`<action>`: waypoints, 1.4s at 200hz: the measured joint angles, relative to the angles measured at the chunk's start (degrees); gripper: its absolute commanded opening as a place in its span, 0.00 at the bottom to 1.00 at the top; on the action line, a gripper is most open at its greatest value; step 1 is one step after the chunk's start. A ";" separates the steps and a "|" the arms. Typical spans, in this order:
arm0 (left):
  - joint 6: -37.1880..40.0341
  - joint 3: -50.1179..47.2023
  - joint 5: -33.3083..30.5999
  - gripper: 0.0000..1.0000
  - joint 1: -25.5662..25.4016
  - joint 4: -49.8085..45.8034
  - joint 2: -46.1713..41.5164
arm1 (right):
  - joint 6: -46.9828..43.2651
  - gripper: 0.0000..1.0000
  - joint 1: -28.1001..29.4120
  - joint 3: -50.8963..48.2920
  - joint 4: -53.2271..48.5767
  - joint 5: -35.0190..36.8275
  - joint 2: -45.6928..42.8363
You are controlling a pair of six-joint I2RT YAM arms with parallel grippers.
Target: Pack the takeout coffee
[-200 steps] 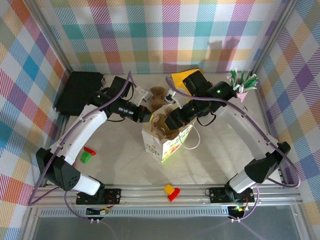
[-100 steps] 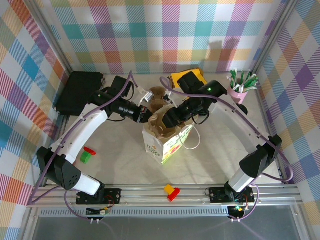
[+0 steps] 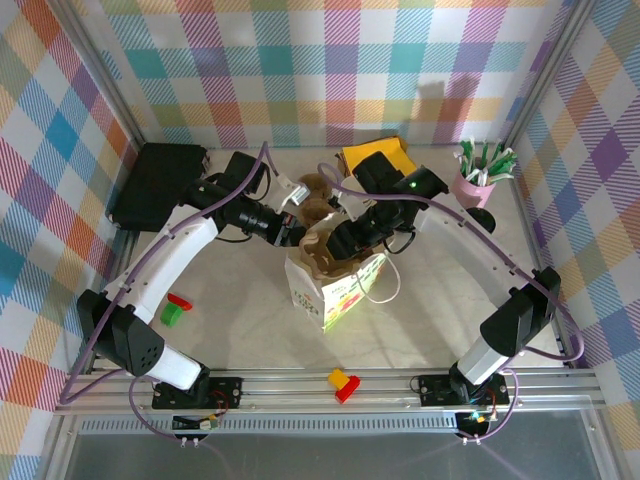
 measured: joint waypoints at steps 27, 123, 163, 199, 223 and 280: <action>0.87 0.26 0.26 0.00 0.00 -0.72 0.15 | 0.00 0.49 0.00 -1.31 0.04 0.31 -0.96; 1.99 0.57 0.42 0.00 0.00 -1.90 0.22 | 0.72 0.49 -0.76 -2.84 2.32 1.29 -5.86; 2.01 0.57 0.44 0.00 0.00 -1.92 0.22 | 1.09 0.47 -0.74 -5.44 3.72 2.78 -5.86; 1.99 0.59 0.44 0.00 0.00 -1.92 0.22 | 1.07 0.44 -0.74 -6.75 4.83 3.61 -5.86; 1.95 0.66 0.52 0.00 0.00 -1.88 0.24 | 1.05 0.41 0.04 -7.82 5.88 5.22 -5.86; 1.70 0.68 1.29 0.00 0.00 -1.70 0.26 | 1.14 0.40 3.72 -11.78 9.99 12.26 -6.21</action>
